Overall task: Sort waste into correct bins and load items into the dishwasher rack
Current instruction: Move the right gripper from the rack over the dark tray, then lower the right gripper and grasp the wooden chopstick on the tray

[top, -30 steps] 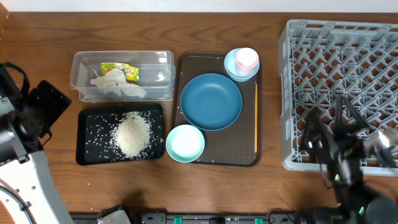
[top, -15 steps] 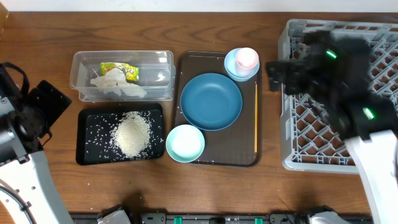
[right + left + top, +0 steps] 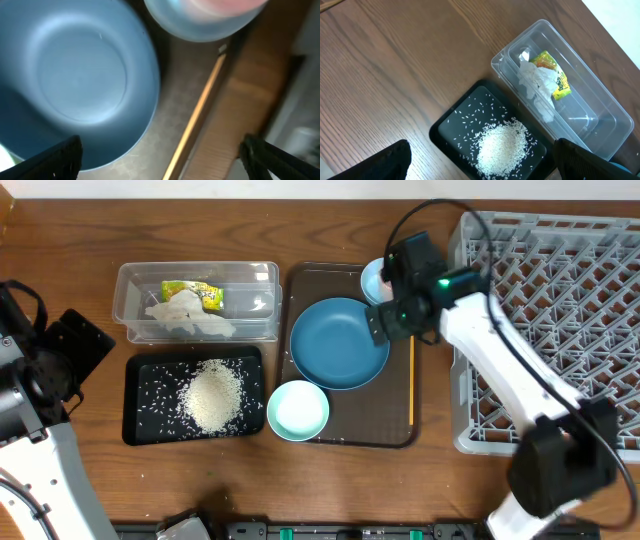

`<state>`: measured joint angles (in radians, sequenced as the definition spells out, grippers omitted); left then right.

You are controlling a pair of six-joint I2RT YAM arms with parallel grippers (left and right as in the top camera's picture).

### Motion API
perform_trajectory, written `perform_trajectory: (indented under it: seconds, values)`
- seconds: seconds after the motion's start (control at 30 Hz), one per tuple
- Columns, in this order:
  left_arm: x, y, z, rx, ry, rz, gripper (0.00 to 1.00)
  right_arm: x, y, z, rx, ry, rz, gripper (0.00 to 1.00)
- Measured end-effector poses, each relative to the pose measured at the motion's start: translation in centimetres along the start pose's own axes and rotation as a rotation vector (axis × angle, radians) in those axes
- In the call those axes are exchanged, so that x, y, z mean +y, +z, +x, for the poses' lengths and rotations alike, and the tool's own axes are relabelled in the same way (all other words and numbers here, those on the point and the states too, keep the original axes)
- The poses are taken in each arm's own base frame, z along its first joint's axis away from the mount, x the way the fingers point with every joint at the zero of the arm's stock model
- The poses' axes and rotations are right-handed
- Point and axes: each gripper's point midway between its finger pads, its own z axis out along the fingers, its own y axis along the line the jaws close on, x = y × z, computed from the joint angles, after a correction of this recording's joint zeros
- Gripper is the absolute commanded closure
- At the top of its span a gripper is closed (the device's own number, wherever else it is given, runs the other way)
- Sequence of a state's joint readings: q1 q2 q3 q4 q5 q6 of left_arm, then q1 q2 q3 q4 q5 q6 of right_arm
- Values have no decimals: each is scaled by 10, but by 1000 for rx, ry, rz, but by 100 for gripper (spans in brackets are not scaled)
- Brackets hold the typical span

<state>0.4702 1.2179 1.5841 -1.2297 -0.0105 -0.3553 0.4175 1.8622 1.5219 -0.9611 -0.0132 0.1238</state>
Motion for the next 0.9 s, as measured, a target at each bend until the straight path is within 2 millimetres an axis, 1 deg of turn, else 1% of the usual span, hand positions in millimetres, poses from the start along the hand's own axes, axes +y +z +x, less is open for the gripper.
perform_trajectory:
  seconds: [0.03,0.07,0.1,0.13,0.2,0.23,0.3,0.4,0.5,0.63,0.8,0.83,0.9]
  values:
    - [0,0,0,0,0,0,8,2,10,7,45,1,-12,1]
    - [0,0,0,0,0,0,7,3,16,13,77,1,-17,6]
    - [0,0,0,0,0,0,7,4,24,20,116,-3,-24,16]
    - [0,0,0,0,0,0,7,4,31,26,153,-7,-29,24]
    - [0,0,0,0,0,0,7,5,42,39,220,0,-35,30]
    - [0,0,0,0,0,0,7,5,45,44,245,9,-35,31]
    - [0,0,0,0,0,0,7,6,48,49,267,27,-36,30]
    - [0,0,0,0,0,0,7,7,47,47,262,48,-42,21]
    - [0,0,0,0,0,0,7,8,47,46,259,61,-45,19]
    - [0,0,0,0,0,0,7,5,43,46,253,98,-33,18]
    - [0,0,0,0,0,0,7,-16,39,39,221,204,26,16]
    - [0,0,0,0,0,0,7,-23,38,38,215,229,37,17]
    - [0,0,0,0,0,0,7,-38,39,35,203,274,53,24]
